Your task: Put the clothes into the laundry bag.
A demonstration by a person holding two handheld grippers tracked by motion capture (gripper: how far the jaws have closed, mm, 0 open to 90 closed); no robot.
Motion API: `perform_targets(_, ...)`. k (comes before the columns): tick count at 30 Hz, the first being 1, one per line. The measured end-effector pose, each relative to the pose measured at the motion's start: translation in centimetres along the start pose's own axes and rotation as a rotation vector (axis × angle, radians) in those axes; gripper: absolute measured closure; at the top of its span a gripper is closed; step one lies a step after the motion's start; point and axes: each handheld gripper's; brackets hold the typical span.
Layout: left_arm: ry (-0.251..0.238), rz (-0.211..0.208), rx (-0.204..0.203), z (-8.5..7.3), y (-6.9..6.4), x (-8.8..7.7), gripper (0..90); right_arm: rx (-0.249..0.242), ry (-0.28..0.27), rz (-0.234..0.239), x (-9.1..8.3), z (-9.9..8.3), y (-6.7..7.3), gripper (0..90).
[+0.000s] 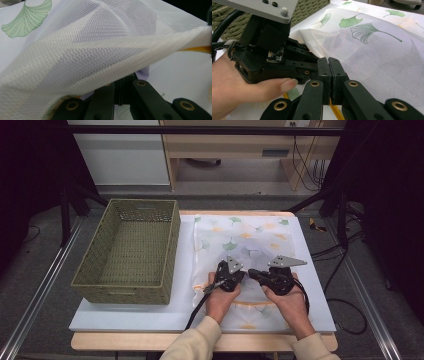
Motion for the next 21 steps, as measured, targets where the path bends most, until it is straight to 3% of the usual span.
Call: perform_targets(21,-0.003,0.025,0.001,0.54,0.43,0.84,89.9,0.021,0.005,0.001,0.26,-0.03,-0.59,88.9)
Point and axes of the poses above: each handheld gripper's, and its own axes: x roughly forward along the jaws, z roughly out of its top, y roughly to its left, and after that the axes turned 8 degrees about y, right-handed
